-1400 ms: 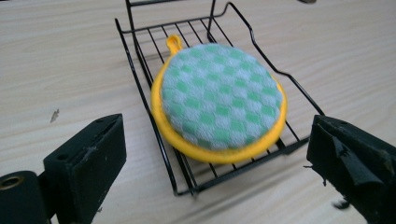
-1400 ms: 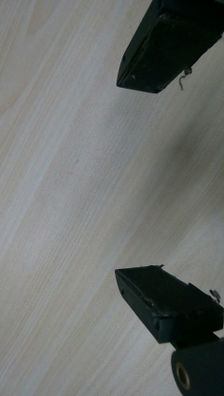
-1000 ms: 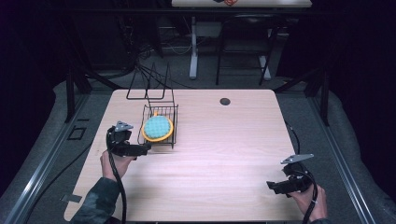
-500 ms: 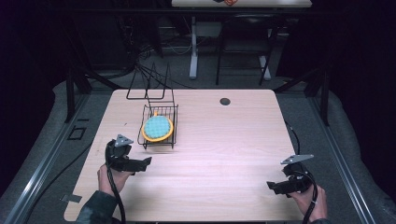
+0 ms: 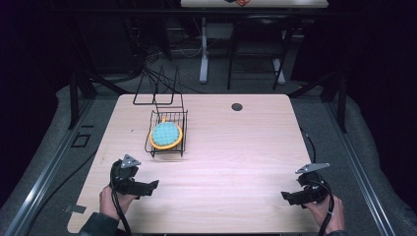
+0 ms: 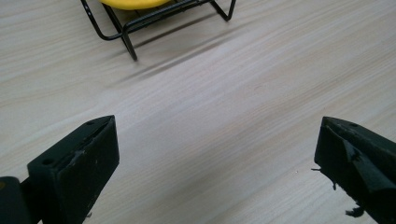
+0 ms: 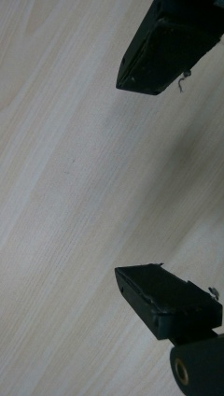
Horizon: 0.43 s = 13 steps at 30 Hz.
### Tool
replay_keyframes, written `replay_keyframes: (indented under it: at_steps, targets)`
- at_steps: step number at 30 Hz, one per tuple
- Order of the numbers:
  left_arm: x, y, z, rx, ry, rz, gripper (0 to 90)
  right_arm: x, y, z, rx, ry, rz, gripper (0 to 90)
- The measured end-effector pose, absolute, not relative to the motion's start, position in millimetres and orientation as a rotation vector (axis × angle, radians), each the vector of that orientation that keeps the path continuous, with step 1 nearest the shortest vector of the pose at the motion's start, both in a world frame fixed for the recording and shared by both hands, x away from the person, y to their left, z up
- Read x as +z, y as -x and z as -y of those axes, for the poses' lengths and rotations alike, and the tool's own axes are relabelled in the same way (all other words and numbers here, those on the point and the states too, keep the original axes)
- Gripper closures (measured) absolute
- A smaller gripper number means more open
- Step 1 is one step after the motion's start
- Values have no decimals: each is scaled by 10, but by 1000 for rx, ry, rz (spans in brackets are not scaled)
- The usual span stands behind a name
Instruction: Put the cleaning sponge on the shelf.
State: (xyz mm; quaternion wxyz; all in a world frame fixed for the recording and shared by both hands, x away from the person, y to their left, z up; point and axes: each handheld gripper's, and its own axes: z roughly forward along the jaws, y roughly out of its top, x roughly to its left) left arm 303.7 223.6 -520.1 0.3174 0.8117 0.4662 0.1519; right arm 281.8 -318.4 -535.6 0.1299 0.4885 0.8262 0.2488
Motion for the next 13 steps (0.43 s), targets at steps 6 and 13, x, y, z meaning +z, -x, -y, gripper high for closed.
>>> replay_keyframes:
  at_steps: [6, 13]
  targets:
    - [-5228, -3068, -2234, 388, -2143, -1225, 0, -5364, -2828, 3192, 719, -1422, -2402, 84]
    - [-5239, -3087, -2235, 378, -2151, -1227, 0, -5367, -2832, 3204, 717, -1429, -2405, 85]
